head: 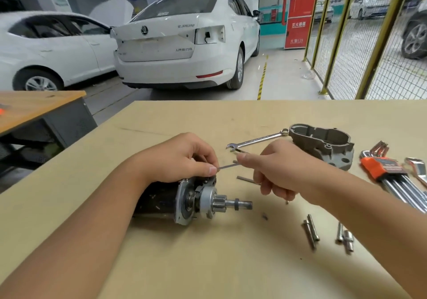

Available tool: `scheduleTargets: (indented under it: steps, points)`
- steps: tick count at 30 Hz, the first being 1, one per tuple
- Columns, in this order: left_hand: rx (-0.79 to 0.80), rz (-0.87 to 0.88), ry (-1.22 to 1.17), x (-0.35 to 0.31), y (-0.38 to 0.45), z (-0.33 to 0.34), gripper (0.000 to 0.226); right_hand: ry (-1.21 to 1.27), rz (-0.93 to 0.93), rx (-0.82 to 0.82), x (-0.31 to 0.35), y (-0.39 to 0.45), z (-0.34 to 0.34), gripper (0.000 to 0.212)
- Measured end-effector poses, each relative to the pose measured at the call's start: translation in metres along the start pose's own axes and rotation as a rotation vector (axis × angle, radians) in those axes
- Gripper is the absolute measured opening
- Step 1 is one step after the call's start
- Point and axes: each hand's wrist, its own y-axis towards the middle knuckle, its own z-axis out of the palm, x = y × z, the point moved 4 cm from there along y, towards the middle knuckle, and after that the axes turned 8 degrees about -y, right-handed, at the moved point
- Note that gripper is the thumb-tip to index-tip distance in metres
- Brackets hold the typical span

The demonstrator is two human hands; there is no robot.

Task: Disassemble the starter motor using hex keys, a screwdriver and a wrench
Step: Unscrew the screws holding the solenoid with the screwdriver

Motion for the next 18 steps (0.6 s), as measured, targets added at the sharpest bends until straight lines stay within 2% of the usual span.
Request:
scheduleTargets:
  steps: [6, 8, 12, 15, 18]
  points:
    - [-0.001, 0.027, -0.008, 0.002, 0.003, 0.000, 0.005, 0.154, 0.024, 0.039, 0.000, -0.001, 0.001, 0.052]
    - [0.004, 0.031, 0.010, 0.001, 0.003, 0.000, 0.011, 0.190, 0.024, 0.040, 0.001, -0.002, 0.001, 0.043]
    - [0.013, 0.012, 0.019, 0.000, 0.003, 0.000, 0.013, 0.222, -0.096, -0.023, 0.004, -0.001, -0.001, 0.029]
    - [0.027, -0.005, 0.007, -0.001, 0.002, 0.000, 0.012, 0.039, -0.290, -0.105, 0.010, -0.005, -0.004, 0.020]
    - [0.051, -0.016, 0.004, -0.003, 0.002, 0.002, 0.013, -0.176, -0.443, -0.149, 0.016, -0.011, -0.001, 0.021]
